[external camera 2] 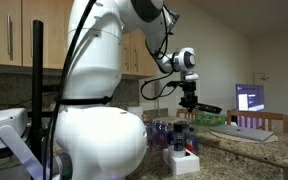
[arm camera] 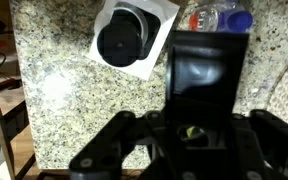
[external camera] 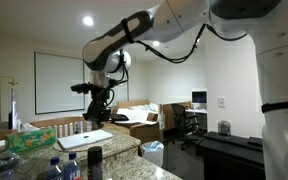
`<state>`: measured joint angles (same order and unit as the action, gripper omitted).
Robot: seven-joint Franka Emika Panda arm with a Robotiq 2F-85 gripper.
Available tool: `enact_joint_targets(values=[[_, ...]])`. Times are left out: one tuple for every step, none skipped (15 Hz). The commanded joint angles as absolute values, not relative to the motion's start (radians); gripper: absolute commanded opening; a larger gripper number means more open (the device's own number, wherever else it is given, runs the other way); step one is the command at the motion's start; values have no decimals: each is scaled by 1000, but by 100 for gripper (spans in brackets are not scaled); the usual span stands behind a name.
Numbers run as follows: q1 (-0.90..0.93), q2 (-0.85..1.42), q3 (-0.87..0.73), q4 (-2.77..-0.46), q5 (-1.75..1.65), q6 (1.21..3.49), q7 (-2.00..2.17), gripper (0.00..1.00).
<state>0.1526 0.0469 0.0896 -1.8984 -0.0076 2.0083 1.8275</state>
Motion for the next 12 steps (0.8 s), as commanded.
enact_joint_targets(values=[[111, 39, 68, -1905, 13, 1993, 1750, 10], [100, 47, 59, -1905, 17, 1998, 1728, 9], [90, 54, 51, -1906, 21, 2001, 1703, 10], [81, 63, 42, -1906, 27, 2003, 1682, 8], [73, 69, 35, -1905, 30, 2000, 1662, 9], [62, 78, 25, -1916, 35, 2013, 1637, 9], [55, 83, 18, -1921, 37, 2014, 1618, 10], [50, 88, 12, -1925, 34, 2011, 1606, 9], [45, 93, 6, -1935, 27, 2015, 1596, 9], [41, 98, 0, -1950, 25, 2025, 1580, 9], [36, 101, -4, -1962, 23, 2030, 1569, 8], [34, 104, -9, -1975, 20, 2035, 1561, 9]])
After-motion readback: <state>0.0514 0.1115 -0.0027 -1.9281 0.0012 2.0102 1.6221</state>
